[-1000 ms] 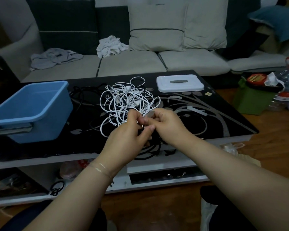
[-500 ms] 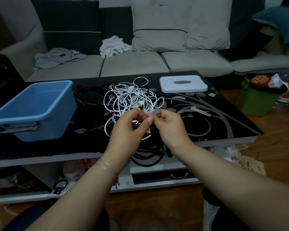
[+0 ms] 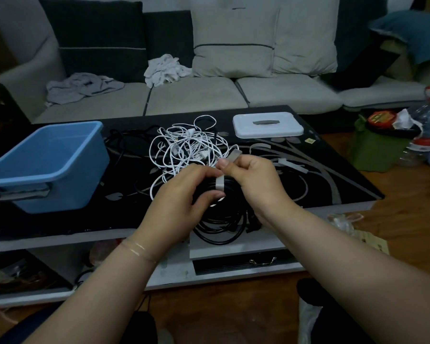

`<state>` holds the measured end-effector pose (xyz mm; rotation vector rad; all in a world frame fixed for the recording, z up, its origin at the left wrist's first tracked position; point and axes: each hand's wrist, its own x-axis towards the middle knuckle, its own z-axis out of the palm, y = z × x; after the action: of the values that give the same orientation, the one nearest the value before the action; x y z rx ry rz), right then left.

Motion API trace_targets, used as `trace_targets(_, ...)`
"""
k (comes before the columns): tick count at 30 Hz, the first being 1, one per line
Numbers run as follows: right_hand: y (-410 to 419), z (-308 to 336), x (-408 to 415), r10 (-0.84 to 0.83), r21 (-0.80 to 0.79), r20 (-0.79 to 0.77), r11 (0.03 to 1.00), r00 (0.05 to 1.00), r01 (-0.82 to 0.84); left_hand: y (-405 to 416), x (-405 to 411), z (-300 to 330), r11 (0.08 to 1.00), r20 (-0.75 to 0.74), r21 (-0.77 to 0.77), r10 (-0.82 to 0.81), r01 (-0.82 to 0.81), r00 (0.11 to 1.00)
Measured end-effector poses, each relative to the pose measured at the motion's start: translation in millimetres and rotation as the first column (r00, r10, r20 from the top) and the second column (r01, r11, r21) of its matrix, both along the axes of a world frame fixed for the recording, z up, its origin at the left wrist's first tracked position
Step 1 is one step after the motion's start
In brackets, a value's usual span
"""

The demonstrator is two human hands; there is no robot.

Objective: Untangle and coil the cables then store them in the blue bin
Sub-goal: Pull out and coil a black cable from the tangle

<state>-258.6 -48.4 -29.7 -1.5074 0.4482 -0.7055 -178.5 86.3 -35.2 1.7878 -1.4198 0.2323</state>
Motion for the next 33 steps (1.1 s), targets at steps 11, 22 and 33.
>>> trace_targets(11,-17,19,-10,0.067,-0.097,-0.285,0.99,0.956,-0.098,-8,-5,-5,0.997,0.354,0.064,0.007,-0.032,0.935)
trace_targets(22,-17,17,-12,0.067,-0.224,-0.205,0.968,0.976,-0.113,-6,-17,-1,0.973,0.563,-0.021,0.2,-0.228,0.802)
trace_targets(33,-11,6,-11,-0.009,-0.515,-0.013,0.857,1.0,0.001,-4,-20,7,0.935,0.414,0.019,0.315,-0.354,0.854)
